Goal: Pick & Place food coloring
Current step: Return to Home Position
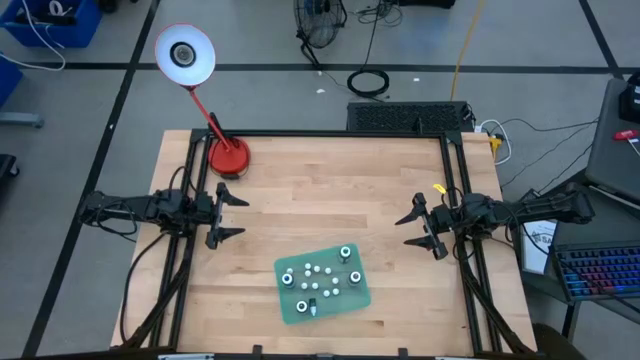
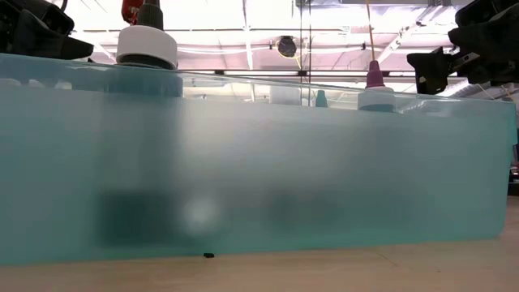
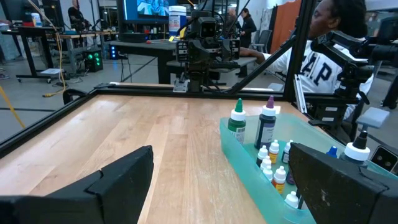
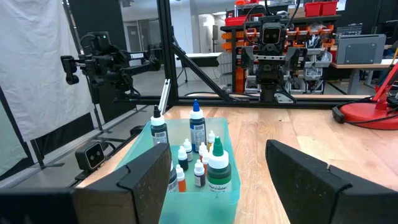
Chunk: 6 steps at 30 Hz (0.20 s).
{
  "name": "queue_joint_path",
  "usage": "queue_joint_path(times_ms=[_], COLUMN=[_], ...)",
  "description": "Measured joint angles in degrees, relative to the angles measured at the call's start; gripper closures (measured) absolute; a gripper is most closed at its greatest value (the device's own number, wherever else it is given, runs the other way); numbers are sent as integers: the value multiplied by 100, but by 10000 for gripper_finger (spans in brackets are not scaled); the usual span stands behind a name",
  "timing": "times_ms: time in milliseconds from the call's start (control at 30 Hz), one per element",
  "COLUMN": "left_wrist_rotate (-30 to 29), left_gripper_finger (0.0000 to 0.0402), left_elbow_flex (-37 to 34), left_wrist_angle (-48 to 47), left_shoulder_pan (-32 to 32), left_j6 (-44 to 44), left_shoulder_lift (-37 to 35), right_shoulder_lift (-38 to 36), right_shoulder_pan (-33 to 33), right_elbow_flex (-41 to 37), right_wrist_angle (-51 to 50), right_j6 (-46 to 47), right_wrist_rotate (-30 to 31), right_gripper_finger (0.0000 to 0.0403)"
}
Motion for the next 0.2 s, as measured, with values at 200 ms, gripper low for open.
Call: queue_joint_path(times_ms=[200], left_wrist_rotate=[0], left_gripper_finger=[36], left_elbow_flex=[-1], left_wrist_angle=[0], left_shoulder_pan=[0], left_j6=[0], left_shoulder_lift=[0], right_shoulder_lift=[0], right_shoulder_pan=[0], right_elbow_flex=[0], right_wrist_angle=[0], right_j6=[-1], right_wrist_rotate=[-2], right_gripper_finger=[155])
